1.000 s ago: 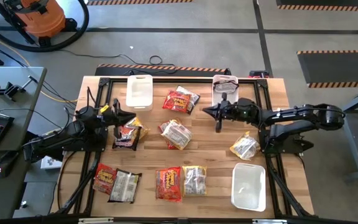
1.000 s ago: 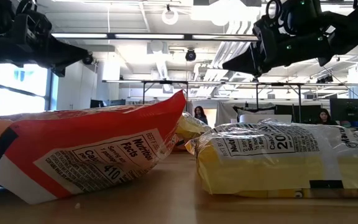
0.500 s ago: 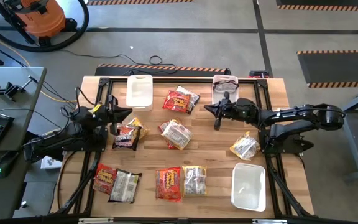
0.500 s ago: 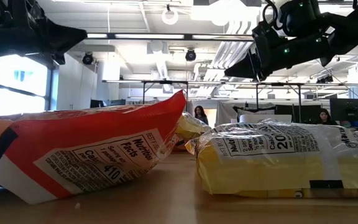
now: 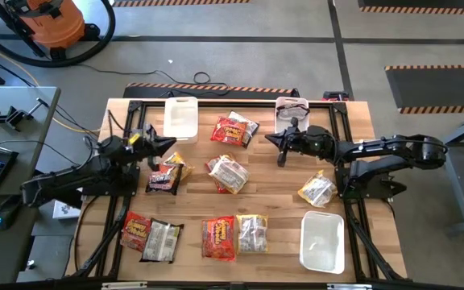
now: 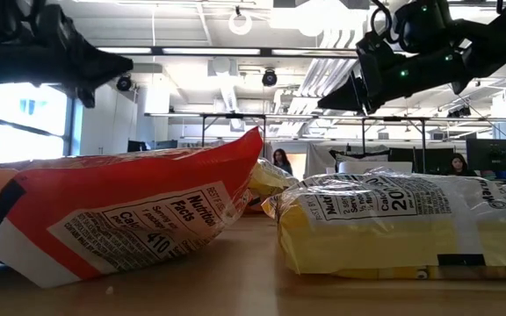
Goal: Sort Maruchan noodles
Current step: Put the orange noodle pack into the top left white bin
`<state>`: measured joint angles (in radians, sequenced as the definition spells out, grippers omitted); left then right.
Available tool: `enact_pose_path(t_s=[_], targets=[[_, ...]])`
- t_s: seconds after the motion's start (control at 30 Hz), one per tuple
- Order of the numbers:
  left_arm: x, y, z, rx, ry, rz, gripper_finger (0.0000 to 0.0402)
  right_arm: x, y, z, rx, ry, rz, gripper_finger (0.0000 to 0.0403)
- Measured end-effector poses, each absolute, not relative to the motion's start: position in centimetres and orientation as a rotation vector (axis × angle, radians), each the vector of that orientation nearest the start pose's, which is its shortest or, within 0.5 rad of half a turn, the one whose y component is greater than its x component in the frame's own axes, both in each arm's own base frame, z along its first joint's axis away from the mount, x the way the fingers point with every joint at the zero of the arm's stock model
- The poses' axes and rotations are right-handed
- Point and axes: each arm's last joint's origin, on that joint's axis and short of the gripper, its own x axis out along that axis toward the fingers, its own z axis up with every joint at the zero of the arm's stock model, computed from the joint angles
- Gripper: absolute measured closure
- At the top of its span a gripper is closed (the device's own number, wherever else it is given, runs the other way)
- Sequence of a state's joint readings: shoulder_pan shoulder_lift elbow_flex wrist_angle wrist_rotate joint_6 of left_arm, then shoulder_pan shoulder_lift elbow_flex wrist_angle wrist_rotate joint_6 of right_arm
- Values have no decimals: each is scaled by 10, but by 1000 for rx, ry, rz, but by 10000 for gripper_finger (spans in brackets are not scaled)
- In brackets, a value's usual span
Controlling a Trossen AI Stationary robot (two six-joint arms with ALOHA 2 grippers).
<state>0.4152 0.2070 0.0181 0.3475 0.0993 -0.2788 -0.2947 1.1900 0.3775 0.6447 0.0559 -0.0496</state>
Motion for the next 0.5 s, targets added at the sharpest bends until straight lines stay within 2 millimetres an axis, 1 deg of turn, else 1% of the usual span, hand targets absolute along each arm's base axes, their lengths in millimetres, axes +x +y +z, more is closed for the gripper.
enact_pose_path(t_s=[0.13,0.27,0.4,0.5], targets=[[110,44,184,-223,-142,295,378,219,-68,197,-30,166,-346,403],[124,49,192,-216,-54,300,378,219,-68,197,-31,166,-347,403],[143,56,201,-168,42,323,376,219,-70,198,-50,161,-353,403],[161,63,207,-113,109,341,366,217,-74,199,-50,151,-374,403]])
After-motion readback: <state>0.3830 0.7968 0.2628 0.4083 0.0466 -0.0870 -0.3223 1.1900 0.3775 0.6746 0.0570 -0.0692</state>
